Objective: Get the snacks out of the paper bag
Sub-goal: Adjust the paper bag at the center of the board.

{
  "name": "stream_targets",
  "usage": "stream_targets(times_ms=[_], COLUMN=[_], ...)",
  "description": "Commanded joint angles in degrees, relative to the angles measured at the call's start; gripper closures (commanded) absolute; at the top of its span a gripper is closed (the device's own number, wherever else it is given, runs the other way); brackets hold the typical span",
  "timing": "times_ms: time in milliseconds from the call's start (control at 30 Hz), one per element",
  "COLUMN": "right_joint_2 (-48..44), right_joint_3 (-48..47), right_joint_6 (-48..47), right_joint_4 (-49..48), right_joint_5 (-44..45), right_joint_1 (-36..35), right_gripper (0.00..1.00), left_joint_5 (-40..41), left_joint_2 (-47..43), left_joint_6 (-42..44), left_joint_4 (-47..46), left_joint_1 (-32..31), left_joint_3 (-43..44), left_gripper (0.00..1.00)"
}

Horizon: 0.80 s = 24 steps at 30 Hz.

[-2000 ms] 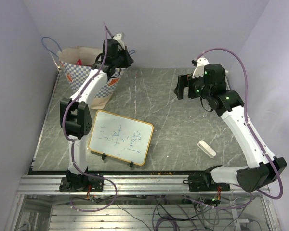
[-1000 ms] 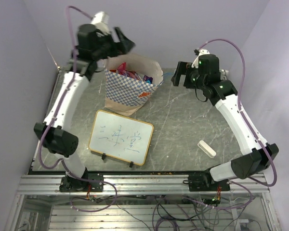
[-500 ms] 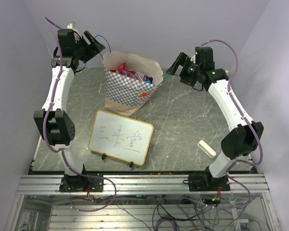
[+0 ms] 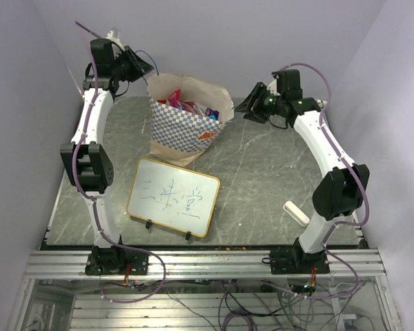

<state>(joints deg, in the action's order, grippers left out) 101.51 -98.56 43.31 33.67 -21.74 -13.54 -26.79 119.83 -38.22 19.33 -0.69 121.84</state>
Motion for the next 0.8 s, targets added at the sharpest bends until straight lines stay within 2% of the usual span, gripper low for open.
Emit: stream_targets(times_ms=[0,67,100,133,267,433,533,767], right_joint_2=[1.6,2.6,3.0,3.3,2.4,-0.2,-2.2,-11.2], right_joint_3=[-1.4,-2.4,-2.8,-2.8,-0.9,1.8,4.3,17.0], right_joint_6=[-2.2,-2.7,-3.1,-3.4,-3.7,-4.6,-5.8,-6.4], right_joint_4=[-0.8,-0.4,-0.4,-0.9,-4.1,-6.0,-5.4,-6.8], right_joint_5=[-3.4,-5.7,-7.1,-9.1,-13.7,-14.5,-13.6,-11.6], right_joint_1=[0.5,0.5,0.6,0.6,0.1,-2.1,-4.0,-4.4], right_gripper=[0.66,0.90,0.98,1.00,1.00,1.00,1.00,1.00], left_joint_5=[-2.2,-1.9,-2.2,-2.5,-5.5,-7.5,-7.9,-9.1], left_joint_2=[-0.2,-0.6,-0.7,-0.7,1.1,3.2,4.1,3.9], left_joint_6=[-0.1,-0.7,-1.2,-2.0,-7.4,-15.7,-18.4,-21.3], left_joint_4=[-4.8,-6.3,-7.5,-9.0,-17.4,-27.0,-28.8,-28.0], left_joint_1=[-0.2,-0.2,-0.2,-0.2,-0.2,-1.3,-3.6,-10.2], left_joint_3=[4.1,4.4,4.6,5.1,8.5,10.8,11.0,8.9], left_gripper=[0.78,0.88,0.92,0.93,0.93,0.93,0.93,0.93])
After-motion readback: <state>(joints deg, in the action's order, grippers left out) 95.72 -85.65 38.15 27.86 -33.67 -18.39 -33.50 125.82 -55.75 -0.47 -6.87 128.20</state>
